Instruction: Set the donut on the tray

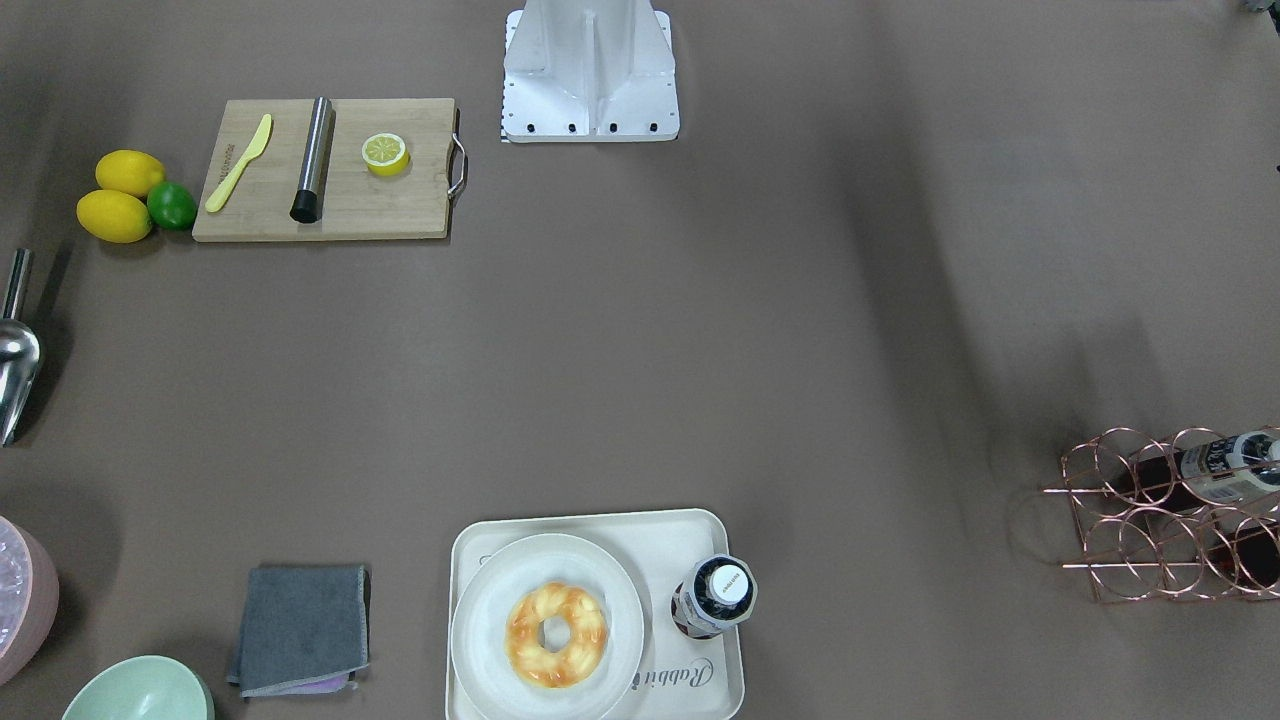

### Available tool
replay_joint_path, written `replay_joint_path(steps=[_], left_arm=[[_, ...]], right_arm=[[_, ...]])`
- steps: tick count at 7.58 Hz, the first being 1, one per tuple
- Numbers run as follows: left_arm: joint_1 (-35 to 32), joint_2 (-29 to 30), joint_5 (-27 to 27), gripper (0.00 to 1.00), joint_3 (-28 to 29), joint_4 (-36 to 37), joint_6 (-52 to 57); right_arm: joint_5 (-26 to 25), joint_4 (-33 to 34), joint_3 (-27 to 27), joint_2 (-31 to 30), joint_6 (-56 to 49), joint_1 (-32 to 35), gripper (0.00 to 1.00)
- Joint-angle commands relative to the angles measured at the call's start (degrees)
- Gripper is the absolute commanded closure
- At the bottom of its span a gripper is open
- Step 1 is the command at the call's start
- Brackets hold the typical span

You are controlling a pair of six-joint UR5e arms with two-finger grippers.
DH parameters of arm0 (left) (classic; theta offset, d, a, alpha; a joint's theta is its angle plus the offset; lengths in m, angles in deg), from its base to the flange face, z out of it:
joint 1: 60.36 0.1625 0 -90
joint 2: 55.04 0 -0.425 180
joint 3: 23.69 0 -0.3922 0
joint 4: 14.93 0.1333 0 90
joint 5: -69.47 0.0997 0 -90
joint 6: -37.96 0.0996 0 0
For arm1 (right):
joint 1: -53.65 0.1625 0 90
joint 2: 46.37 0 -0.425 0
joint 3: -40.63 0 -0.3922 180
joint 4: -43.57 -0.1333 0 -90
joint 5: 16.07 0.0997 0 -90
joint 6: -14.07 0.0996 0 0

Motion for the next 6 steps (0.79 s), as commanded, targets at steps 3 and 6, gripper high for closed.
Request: replay_joint_path(steps=[3, 6], left_arm=[[0.26, 0.0, 0.01, 0.01, 0.08, 0.0, 0.0], [0.26, -0.09, 0.01, 0.01, 0.08, 0.0, 0.09]], right_arm=[[-0.21, -0.03, -0.18, -0.87, -0.21, 1.8, 0.0], [-0.21, -0.12, 0.0, -1.93, -0.21, 5.15, 0.0]])
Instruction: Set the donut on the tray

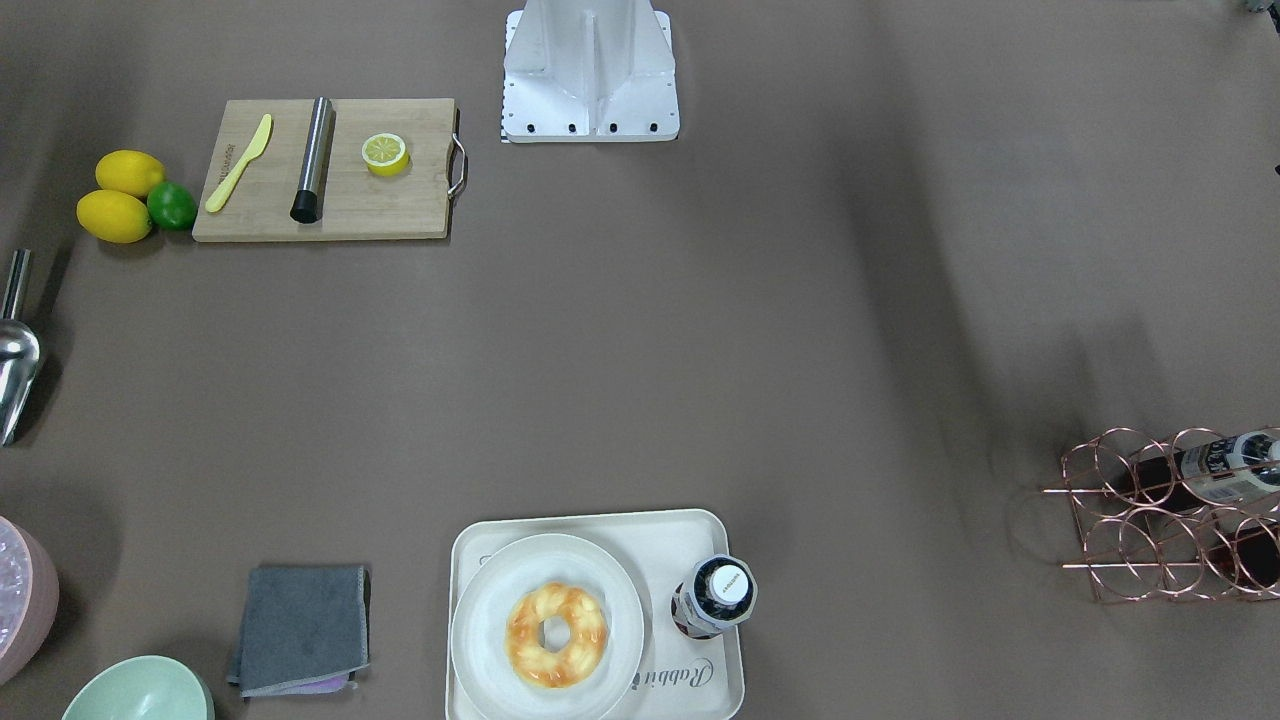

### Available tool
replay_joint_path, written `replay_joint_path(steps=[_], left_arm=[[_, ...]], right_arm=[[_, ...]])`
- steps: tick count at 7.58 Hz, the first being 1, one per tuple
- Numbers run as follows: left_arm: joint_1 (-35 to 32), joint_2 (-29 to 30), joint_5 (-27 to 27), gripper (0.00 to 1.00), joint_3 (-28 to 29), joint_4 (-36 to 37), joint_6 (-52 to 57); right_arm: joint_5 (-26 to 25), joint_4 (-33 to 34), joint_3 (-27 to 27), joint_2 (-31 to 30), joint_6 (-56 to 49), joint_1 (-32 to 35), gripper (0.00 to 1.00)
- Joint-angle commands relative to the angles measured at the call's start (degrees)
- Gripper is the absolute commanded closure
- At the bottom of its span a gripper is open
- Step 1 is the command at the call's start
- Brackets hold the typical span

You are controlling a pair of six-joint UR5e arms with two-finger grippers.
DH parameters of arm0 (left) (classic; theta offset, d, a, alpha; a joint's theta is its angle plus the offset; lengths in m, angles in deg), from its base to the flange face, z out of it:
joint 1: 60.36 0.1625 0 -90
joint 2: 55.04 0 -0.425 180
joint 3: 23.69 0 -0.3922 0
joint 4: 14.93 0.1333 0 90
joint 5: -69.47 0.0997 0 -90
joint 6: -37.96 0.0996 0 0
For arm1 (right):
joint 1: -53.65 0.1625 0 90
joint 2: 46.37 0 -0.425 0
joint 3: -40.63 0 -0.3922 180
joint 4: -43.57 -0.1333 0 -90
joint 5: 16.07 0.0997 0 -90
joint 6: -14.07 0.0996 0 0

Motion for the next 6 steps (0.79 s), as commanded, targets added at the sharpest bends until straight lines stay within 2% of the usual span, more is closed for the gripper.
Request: replay_joint_path(steps=[1, 6], left_arm=[[0.02, -0.08, 0.0, 0.01, 0.0, 0.0, 0.04], [0.11, 0.0, 0.0, 0.01, 0.09, 0.0, -0.04]], right_arm=[[-0.13, 0.04, -0.23, -0.46, 0.0, 1.38, 0.0], [0.39, 0.04, -0.14, -0.55, 0.0, 1.47, 0.0]])
